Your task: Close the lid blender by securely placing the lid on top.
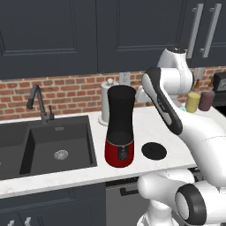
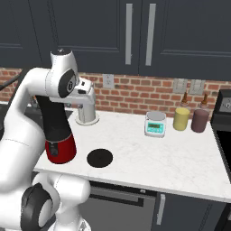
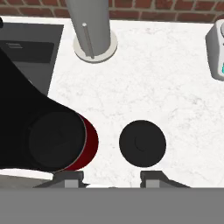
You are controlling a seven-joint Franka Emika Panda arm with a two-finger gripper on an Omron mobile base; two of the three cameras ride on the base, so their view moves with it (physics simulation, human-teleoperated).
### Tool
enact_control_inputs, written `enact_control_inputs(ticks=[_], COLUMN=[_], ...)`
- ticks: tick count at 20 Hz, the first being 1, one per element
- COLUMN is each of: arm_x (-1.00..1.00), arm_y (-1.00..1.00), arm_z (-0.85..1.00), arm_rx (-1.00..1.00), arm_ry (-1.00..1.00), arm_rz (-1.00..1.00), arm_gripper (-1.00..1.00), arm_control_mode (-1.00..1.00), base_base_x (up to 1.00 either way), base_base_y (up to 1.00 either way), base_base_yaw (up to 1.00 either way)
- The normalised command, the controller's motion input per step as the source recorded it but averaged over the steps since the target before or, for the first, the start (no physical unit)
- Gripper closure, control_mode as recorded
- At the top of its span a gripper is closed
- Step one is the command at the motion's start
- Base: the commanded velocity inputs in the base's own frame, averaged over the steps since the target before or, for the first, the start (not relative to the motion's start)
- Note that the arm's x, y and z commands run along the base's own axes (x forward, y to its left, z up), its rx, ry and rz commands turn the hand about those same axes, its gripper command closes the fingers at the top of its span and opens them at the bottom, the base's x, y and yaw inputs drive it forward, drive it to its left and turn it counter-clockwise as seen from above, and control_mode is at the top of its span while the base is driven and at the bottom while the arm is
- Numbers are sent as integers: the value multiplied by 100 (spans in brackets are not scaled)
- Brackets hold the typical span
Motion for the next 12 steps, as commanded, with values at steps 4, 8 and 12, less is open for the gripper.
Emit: enact_control_inputs(ticks=[4, 8, 12], arm_x=[-4, -23, -33], arm_y=[0, 0, -16], arm_z=[-11, -14, -28], arm_rx=[0, 0, 0], arm_ry=[0, 0, 0], arm_rz=[0, 0, 0], arm_gripper=[-100, -100, -100], arm_control_mode=[-100, -100, -100], base_base_x=[0, 0, 0], base_base_y=[0, 0, 0], base_base_yaw=[0, 0, 0])
